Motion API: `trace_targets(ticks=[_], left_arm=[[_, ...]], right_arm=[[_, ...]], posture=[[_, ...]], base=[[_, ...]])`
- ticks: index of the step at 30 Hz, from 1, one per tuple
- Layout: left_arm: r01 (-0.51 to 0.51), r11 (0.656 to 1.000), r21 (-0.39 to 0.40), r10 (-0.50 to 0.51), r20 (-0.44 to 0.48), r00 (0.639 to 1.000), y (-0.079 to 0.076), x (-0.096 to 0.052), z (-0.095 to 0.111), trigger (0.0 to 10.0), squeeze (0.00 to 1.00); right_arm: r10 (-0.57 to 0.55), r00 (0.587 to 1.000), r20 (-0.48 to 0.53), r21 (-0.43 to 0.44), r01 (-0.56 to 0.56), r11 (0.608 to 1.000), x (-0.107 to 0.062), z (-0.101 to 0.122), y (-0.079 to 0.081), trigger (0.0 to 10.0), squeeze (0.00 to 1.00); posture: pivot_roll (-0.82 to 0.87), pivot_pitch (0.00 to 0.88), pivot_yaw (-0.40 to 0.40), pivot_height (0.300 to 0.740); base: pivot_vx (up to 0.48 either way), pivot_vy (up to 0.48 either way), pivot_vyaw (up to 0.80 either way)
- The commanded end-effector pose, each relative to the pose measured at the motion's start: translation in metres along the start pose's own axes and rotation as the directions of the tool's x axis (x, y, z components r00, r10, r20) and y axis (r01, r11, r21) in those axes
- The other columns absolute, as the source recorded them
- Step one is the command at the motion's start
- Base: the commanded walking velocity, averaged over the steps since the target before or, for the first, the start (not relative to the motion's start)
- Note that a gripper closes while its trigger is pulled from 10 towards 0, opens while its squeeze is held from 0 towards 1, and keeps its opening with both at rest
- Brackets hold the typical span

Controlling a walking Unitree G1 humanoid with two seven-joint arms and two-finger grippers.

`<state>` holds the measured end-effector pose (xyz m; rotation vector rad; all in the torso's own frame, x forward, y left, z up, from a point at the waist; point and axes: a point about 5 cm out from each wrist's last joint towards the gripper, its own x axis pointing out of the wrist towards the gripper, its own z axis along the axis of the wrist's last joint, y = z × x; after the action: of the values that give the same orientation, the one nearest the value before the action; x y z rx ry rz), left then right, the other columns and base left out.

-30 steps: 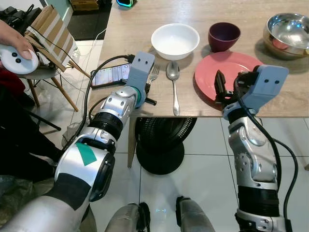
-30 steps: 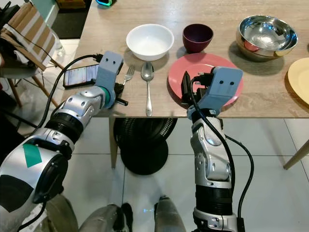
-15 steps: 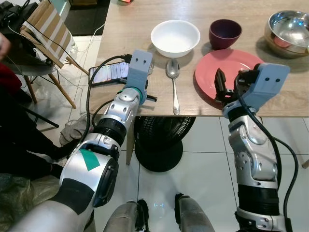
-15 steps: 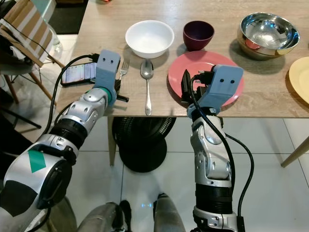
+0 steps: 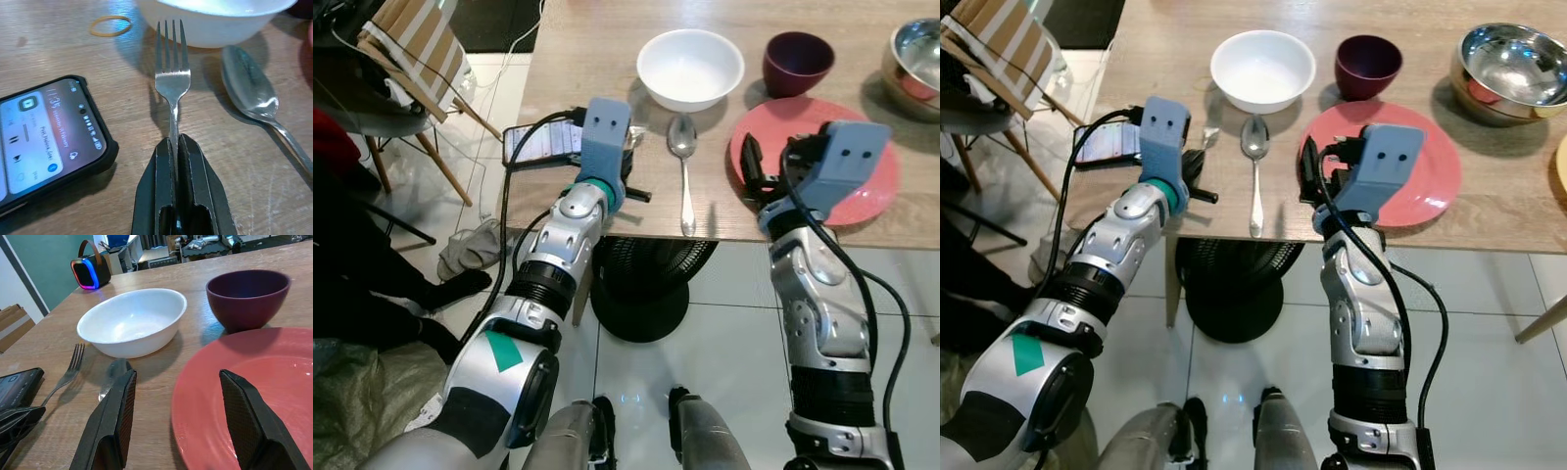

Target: Setting the table

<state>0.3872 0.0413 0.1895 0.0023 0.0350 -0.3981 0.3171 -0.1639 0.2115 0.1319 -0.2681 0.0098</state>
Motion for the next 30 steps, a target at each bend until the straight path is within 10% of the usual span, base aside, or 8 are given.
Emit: trace_targets(ticks=[1, 18, 30], left_arm=[[0.017, 1.000, -0.011, -0.017, -0.030, 0.999, -0.002, -0.001, -0.009, 10.0, 0.00], [-0.038, 0.979, 0.202, -0.010, 0.233, 0.973, -0.011, -0.012, 0.023, 10.0, 0.00], [-0.050, 0.980, 0.194, -0.039, 0.430, 0.902, -0.011, -0.033, 0.073, 10.0, 0.00]], right_arm=[[-0.001, 1.000, -0.002, 0.007, 0.001, 1.000, -0.001, -0.002, 0.000, 10.0, 0.00], [-0.002, 1.000, 0.002, 0.002, 0.002, 1.000, -0.001, -0.002, -0.001, 10.0, 0.00], [0.006, 1.000, 0.025, -0.026, -0.005, 1.000, -0.006, 0.001, -0.001, 10.0, 0.00]], posture=[[-0.06, 0.160, 0.153, 0.740], [-0.06, 0.153, 0.156, 0.740], [-0.04, 0.116, 0.149, 0.740]], base=[[0.000, 0.000, 0.00], [0.000, 0.000, 0.00], [0.000, 0.000, 0.00]])
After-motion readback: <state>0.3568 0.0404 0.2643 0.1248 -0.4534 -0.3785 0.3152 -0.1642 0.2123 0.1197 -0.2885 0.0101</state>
